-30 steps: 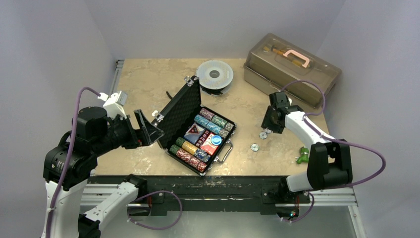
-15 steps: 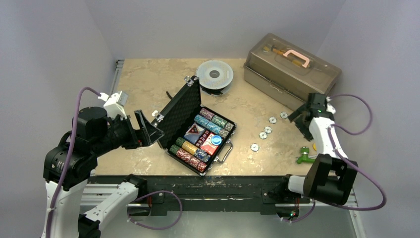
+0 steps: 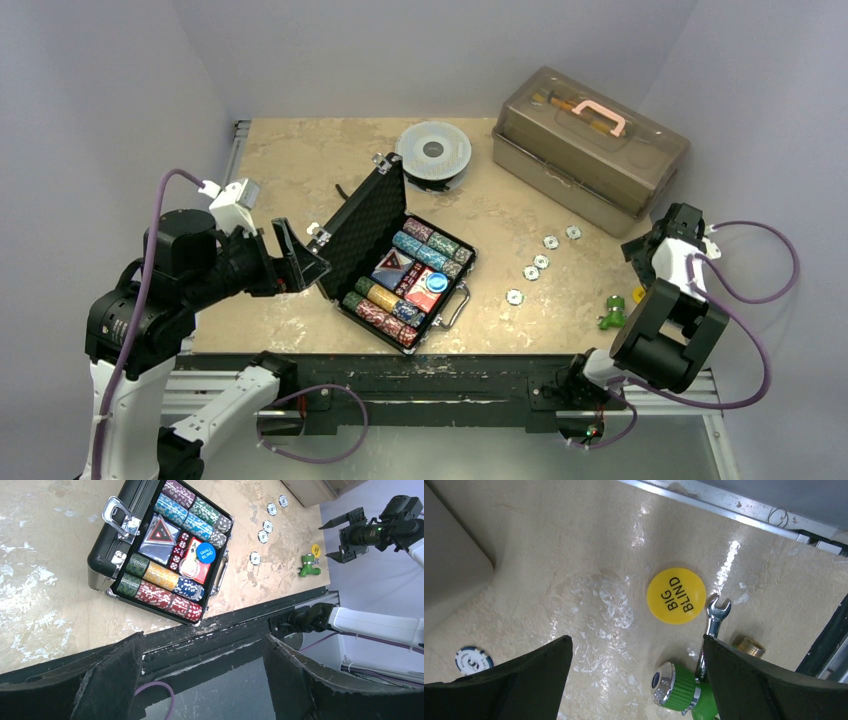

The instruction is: Pack up texas hold em set

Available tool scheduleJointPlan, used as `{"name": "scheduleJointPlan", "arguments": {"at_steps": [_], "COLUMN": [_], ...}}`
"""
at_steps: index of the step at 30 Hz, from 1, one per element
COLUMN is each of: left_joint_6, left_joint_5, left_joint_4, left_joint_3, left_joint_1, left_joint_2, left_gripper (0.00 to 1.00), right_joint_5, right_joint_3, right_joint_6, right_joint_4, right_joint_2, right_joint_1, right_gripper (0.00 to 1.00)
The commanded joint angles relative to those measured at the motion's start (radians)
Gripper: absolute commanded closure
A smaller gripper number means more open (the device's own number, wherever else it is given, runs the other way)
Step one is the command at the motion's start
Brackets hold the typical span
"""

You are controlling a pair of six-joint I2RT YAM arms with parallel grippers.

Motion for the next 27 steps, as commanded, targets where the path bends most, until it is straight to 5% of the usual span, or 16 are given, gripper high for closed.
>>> {"name": "scheduleJointPlan", "arguments": {"at_steps": [1,12,27], "left_joint_6": [0.025,0.025,0.030], "left_joint_5": [-0.022,-0.057,-0.046], "left_joint_4": [-0.014,-0.044,-0.032], "left_joint_3": [0.048,0.052,0.055], "left_joint_1": [-0.006,-0.007,-0.006], "left_joint_2": [0.014,0.007,0.034], "left_gripper": [0.16,0.16,0.16], "right_joint_5": [0.082,0.156,0.048], "right_joint_3": [-0.030,-0.188,-0.116], "right_joint_6": [0.002,0.073,-0.095], "right_joint_4": [0.115,0.293,0.330], "right_joint_2": [0.002,-0.014,0.111], "right_joint_1": [-0.009,-0.076,-0.082], "right_gripper": [0.01,0.06,0.11]}}
